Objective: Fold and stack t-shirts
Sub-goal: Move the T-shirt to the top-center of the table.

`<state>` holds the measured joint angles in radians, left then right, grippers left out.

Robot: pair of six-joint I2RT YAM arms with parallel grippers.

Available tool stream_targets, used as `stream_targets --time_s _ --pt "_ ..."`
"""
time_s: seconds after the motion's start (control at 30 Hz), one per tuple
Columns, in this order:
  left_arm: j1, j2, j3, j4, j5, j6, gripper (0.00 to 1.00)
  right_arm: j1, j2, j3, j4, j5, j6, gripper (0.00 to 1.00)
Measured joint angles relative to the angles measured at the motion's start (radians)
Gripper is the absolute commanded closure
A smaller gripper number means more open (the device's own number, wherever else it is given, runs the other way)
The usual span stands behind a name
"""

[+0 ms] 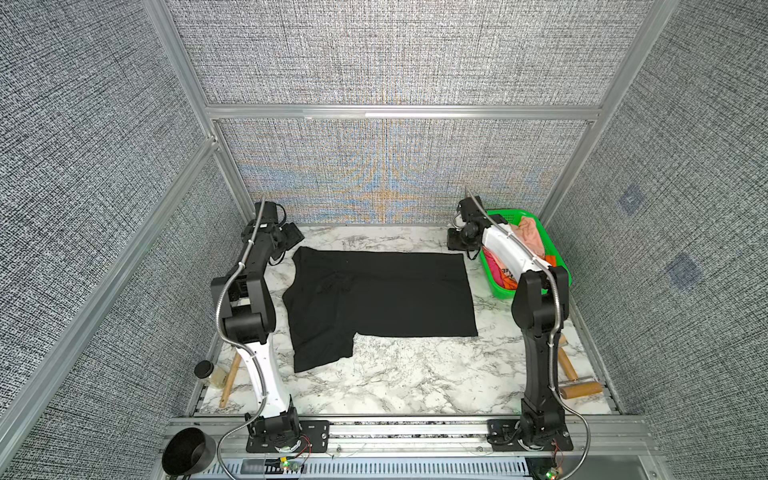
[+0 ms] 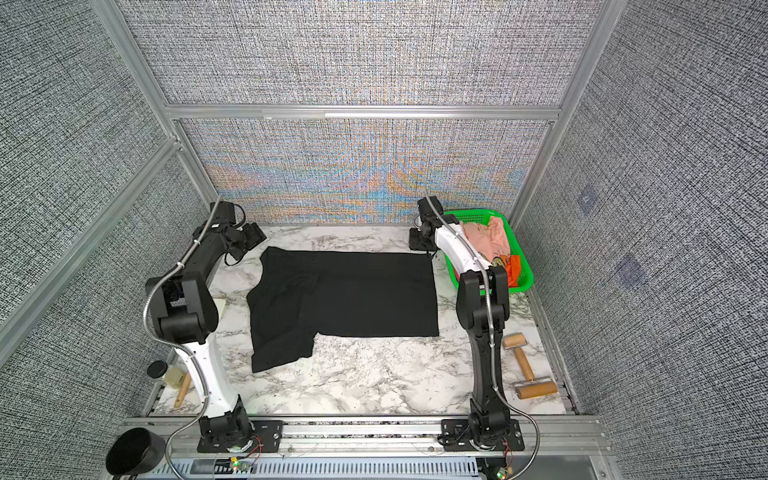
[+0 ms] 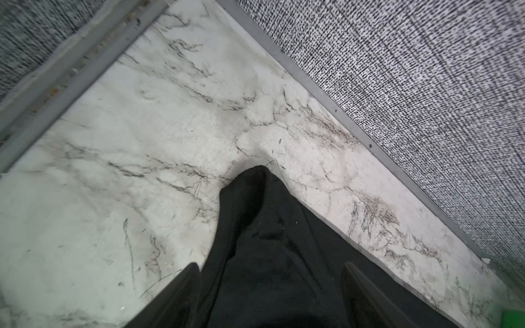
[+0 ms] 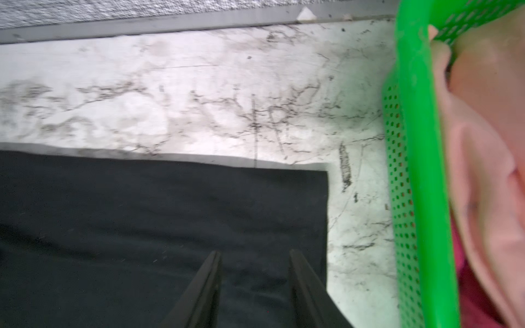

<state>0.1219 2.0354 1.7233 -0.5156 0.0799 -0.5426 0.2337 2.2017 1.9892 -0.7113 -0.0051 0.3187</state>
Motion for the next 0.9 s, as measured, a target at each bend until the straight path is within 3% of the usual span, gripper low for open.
stream_targets --time_s 0.13,0.3,0.4,0.53,0.77,0.9 --pt "-0.045 -0.208 -0.269 0.016 -0.064 -0.017 0.07 0.007 -0.179 -0.252 0.048 -0.011 0.046 0.55" --pt "-0.116 -0.482 -0.607 -0.006 -0.150 -0.100 0.07 0.037 -0.418 -0.637 0.110 -0.022 0.128 0.55" --pt "-0.185 -0.613 -0.714 -0.061 -0.190 -0.173 0.08 0.072 -0.537 -0.803 0.128 -0.024 0.167 0.54" --pt "-0.278 -0.726 -0.800 -0.134 -0.225 -0.275 0.12 0.090 -0.653 -0.949 0.162 -0.023 0.211 0.54" --pt "-0.367 -0.949 -1.049 -0.225 -0.203 -0.455 0.31 0.097 -0.739 -1.163 0.202 -0.020 0.255 0.54" --pt "-0.426 -0.964 -1.117 -0.254 -0.185 -0.518 0.36 0.097 -0.734 -1.204 0.219 -0.018 0.257 0.54"
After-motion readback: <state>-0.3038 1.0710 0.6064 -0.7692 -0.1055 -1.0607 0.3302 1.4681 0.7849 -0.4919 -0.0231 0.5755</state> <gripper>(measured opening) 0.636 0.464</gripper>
